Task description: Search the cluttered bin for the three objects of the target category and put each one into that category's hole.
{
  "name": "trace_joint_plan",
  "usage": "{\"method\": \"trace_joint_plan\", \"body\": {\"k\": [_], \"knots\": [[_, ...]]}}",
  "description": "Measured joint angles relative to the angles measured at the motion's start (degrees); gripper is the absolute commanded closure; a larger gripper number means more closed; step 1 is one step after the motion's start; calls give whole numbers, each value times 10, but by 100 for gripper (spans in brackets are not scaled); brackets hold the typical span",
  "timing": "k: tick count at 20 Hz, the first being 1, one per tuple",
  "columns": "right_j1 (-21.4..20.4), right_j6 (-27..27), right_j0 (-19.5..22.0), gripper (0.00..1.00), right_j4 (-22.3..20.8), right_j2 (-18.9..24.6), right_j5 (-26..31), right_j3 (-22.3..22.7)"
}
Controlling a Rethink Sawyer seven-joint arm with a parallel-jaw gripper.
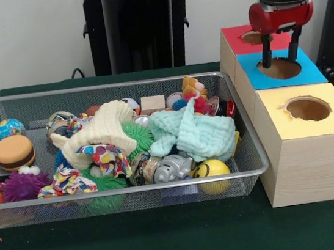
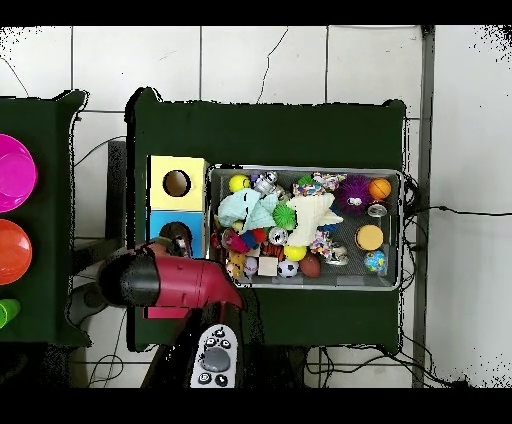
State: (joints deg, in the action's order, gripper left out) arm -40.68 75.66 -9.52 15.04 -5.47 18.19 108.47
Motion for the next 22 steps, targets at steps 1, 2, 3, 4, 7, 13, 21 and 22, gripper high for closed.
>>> {"method": "trace_joint_plan", "body": {"k": [1,2,3,4,7,13,21,22], "knots": [[-4,0,0,0,0,-3,16,-1],[-7,0,0,0,0,-6,26,-2],[-11,0,0,0,0,-8,38,-2],[-15,0,0,0,0,-10,49,-2],[-25,0,0,0,-1,-14,71,-2],[-49,0,1,0,-2,-23,97,-2],[-69,0,15,0,-2,-24,98,-3],[-71,0,16,0,-2,-24,98,-3]]}}
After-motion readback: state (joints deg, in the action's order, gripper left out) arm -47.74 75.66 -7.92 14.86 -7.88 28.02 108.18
